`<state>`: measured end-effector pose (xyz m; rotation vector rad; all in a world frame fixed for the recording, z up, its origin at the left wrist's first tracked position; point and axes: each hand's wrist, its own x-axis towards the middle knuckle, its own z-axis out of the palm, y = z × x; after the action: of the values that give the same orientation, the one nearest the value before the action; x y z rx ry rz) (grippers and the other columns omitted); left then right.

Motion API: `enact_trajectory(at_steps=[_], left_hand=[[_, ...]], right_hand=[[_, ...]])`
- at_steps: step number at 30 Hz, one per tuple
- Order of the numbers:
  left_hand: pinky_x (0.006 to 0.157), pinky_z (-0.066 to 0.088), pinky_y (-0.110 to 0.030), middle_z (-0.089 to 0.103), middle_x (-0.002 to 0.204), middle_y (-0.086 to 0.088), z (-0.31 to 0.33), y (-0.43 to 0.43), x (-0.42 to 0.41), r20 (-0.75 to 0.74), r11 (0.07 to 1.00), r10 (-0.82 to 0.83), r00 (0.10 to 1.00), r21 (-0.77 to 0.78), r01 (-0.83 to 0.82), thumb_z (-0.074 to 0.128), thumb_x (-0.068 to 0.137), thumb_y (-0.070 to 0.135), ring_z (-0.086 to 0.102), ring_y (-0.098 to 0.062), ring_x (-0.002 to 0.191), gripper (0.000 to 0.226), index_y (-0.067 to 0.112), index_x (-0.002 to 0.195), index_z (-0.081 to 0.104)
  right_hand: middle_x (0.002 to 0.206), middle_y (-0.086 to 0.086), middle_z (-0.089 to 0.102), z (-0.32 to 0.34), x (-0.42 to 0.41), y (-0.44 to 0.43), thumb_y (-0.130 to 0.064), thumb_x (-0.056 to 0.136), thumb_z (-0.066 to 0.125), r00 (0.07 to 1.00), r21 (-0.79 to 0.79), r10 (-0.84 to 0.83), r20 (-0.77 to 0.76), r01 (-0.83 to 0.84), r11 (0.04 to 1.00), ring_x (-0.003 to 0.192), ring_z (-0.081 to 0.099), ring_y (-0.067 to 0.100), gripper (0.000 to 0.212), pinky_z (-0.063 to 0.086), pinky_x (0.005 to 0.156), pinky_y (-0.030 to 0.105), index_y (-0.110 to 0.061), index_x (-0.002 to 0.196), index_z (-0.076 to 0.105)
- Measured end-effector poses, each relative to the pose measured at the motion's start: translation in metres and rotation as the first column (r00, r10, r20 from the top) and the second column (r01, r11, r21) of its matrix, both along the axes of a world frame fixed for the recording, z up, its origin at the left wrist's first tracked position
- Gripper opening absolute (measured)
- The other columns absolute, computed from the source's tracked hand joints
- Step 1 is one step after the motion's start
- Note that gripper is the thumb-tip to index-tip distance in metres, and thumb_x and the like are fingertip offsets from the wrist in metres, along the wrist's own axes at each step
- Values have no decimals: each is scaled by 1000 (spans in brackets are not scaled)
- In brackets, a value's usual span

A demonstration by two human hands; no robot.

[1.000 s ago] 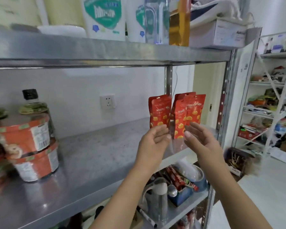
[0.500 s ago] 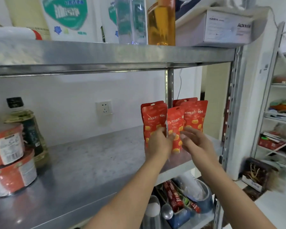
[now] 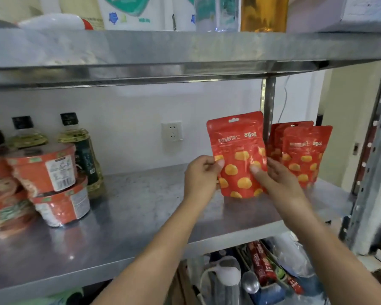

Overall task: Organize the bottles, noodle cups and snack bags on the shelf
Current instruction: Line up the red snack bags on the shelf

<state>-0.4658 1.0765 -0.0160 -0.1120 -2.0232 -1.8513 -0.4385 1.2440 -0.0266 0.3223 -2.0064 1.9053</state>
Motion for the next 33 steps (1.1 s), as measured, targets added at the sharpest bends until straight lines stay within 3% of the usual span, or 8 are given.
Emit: enact_trajectory(at_steps=[6, 9, 12, 16, 21, 26, 31, 33], left_hand=[[62, 60, -27, 74, 90, 1, -2, -82, 19, -46, 995, 87, 995, 56, -85, 65, 97, 24, 73, -15, 81, 12, 18, 87, 65], [72, 59, -20, 75, 103, 4, -9, -108, 24, 25, 998, -35, 999, 47, 34, 71, 91, 27, 73, -12, 92, 20, 18, 108, 66], [86, 59, -30, 75, 112, 1, -19, -118, 25, 85, 986, -167, 982, 43, 164, 80, 82, 16, 73, -14, 100, 43, 18, 121, 65], [92, 58, -42, 77, 109, -2, -32, -126, 20, 36, 989, -134, 990, 69, 131, 84, 77, 10, 74, -21, 100, 45, 14, 119, 69], [86, 61, -39, 78, 102, 2, -37, -124, 22, -7, 996, -81, 997, 48, 81, 86, 75, 10, 75, -17, 94, 40, 19, 111, 71], [85, 61, -35, 76, 107, 8, -33, -119, 30, 5, 997, -81, 997, -8, 81, 84, 77, 28, 74, -13, 97, 45, 24, 118, 67], [78, 61, -35, 78, 99, 1, -13, -115, 39, 13, 965, -88, 996, 248, 82, 76, 73, 38, 76, -19, 90, 37, 22, 106, 70], [77, 61, -36, 79, 97, 0, -2, -110, 41, 16, 963, -79, 997, 261, 72, 76, 72, 37, 76, -20, 88, 33, 22, 101, 71]], right_hand=[[102, -8, 77, -7, -22, -87, -24, 90, 71, 970, -43, 242, -7, -242, 969, 93, 74, 13, 21, 61, 76, 26, -23, 110, 66], [101, -6, 78, -11, -29, -118, -28, 88, 73, 957, -121, 285, 47, -278, 953, 93, 75, 14, 28, 61, 77, 28, -21, 114, 66], [99, -10, 77, -17, -30, -138, -29, 87, 73, 964, -124, 259, 60, -250, 960, 92, 74, 10, 27, 60, 76, 24, -23, 113, 66], [104, -7, 77, -22, -30, -143, -28, 88, 74, 970, -74, 236, 54, -232, 970, 95, 74, 12, 26, 60, 83, 31, -23, 113, 66], [105, -6, 77, -27, -28, -142, -27, 88, 74, 976, -44, 213, 34, -211, 976, 96, 74, 14, 26, 60, 88, 38, -22, 112, 66], [107, -1, 76, -30, -22, -138, -32, 84, 76, 981, -85, 191, 37, -188, 979, 98, 74, 18, 39, 58, 91, 48, -15, 118, 65], [109, 3, 75, -34, -16, -137, -31, 81, 77, 954, -70, 297, 29, -294, 953, 100, 74, 23, 44, 58, 90, 51, -14, 120, 64], [109, 2, 76, -32, -15, -137, -31, 79, 77, 950, -102, 313, 26, -308, 946, 99, 74, 21, 44, 58, 90, 50, -16, 118, 64]])
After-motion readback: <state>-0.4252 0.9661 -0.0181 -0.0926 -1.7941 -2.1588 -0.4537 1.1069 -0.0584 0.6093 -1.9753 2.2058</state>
